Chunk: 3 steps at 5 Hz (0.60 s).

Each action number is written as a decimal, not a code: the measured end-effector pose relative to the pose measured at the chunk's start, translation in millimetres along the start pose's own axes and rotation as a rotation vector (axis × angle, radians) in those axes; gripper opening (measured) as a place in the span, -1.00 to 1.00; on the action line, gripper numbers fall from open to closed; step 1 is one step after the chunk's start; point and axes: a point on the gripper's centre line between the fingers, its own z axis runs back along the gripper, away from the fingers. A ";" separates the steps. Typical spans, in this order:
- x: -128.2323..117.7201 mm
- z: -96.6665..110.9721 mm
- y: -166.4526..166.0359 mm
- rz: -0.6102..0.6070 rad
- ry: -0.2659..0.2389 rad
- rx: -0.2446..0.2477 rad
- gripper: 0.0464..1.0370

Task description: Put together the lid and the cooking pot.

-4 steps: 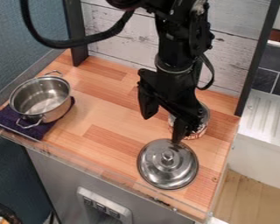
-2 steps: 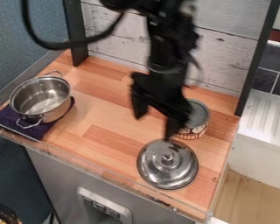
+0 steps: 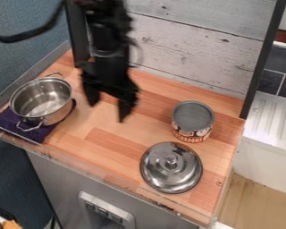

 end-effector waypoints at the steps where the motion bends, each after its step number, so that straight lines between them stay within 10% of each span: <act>1: -3.6 -10.3 29.9 0.079 0.013 0.001 0.93; 3: 1.1 -22.8 55.1 0.115 0.037 0.013 0.82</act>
